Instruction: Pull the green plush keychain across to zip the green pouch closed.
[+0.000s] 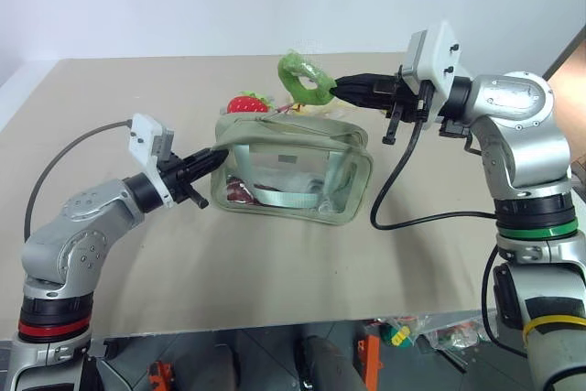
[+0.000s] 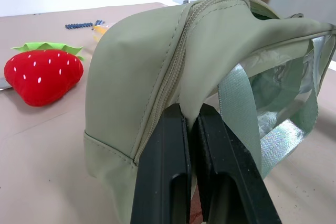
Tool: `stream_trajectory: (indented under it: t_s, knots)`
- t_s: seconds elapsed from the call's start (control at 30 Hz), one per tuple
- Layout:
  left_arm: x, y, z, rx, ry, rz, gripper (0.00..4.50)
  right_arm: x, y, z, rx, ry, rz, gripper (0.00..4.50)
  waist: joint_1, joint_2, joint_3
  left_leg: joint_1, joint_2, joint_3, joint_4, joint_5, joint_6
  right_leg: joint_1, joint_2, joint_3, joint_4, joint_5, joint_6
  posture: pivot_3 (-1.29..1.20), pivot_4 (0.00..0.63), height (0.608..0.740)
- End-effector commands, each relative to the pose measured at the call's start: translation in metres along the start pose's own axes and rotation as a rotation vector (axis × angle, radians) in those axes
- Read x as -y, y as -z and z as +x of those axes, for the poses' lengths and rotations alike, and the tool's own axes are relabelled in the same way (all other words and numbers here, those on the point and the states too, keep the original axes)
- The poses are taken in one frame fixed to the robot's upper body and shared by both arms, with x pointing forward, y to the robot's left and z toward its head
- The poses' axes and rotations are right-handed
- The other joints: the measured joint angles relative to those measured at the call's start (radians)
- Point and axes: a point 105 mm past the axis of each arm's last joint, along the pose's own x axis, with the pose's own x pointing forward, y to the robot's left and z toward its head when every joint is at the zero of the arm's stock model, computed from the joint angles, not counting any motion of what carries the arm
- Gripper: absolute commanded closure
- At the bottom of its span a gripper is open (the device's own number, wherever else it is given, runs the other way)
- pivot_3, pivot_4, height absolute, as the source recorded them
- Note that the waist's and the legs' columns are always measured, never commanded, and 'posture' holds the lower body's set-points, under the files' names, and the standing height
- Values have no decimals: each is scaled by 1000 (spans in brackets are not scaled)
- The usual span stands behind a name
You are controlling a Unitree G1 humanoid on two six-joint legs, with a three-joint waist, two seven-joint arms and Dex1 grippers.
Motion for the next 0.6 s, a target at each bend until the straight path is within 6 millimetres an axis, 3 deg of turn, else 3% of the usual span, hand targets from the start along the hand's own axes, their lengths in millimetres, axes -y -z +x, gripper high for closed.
stream_trajectory:
  t_s: [0.03,0.5,0.6]
  knots:
    - [-2,-10,-2,34,-13,40,4500,13,-13,-15,21,67,-45,4434,0,0,0,0,0,0,0,0,0,0,0,0,0,0,0,0,150,740]
    - [-2,-5,-3,13,-6,50,4500,3,-6,-24,-15,17,13,4434,0,0,0,0,0,0,0,0,0,0,0,0,0,0,0,0,150,740]
    - [3,-3,-4,8,20,43,4500,8,-9,-16,12,50,-1,3601,-1,0,0,0,0,0,0,0,0,0,0,0,0,0,0,0,150,740]
